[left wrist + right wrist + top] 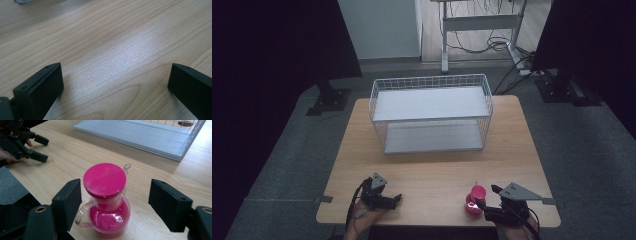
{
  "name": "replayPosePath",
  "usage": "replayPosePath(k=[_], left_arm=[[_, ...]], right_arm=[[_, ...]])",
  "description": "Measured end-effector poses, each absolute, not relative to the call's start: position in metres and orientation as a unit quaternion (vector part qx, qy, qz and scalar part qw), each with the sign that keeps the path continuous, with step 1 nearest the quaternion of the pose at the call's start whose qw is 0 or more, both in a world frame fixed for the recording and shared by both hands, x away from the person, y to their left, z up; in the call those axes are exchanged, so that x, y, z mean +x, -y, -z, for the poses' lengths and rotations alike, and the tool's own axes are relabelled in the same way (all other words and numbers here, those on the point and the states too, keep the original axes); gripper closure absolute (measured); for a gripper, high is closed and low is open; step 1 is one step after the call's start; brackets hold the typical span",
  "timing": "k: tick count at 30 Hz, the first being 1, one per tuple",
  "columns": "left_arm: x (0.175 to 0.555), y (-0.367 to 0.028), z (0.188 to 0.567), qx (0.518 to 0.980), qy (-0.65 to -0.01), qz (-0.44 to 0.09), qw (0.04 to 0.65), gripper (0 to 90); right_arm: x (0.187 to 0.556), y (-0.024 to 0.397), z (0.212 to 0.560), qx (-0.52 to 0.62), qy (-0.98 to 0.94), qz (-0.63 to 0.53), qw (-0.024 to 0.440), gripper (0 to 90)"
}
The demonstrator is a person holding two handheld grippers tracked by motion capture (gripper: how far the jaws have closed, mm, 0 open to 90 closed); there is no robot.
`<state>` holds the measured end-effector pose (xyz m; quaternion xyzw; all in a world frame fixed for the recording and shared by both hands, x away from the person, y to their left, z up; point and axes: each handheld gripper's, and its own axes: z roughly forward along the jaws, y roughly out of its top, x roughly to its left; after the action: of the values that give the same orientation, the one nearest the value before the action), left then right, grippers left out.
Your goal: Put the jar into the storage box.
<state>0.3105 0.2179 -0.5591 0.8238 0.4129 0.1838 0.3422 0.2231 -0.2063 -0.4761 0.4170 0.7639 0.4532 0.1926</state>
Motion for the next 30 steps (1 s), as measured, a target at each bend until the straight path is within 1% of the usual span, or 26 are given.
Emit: replayPosePath(k=[9, 15, 20, 30], left_arm=[[0.310, -0.218, 0.559, 0.823, -0.414, -0.184, 0.342, 0.0], [0.310, -0.218, 0.559, 0.823, -0.415, -0.185, 0.342, 0.0], [0.310, -0.218, 0.559, 0.823, -0.415, -0.185, 0.342, 0.0], [0.310, -0.218, 0.559, 0.822, -0.416, -0.185, 0.341, 0.0]], right_arm=[[0.225, 0.196, 0.474, 0.413, -0.768, -0.448, 0.197, 37.4], [0.225, 0.191, 0.473, 0.415, -0.770, -0.441, 0.202, 39.7], [0.226, 0.187, 0.474, 0.414, -0.773, -0.434, 0.208, 47.2], [0.228, 0.189, 0.471, 0.408, -0.770, -0.441, 0.214, 47.6]])
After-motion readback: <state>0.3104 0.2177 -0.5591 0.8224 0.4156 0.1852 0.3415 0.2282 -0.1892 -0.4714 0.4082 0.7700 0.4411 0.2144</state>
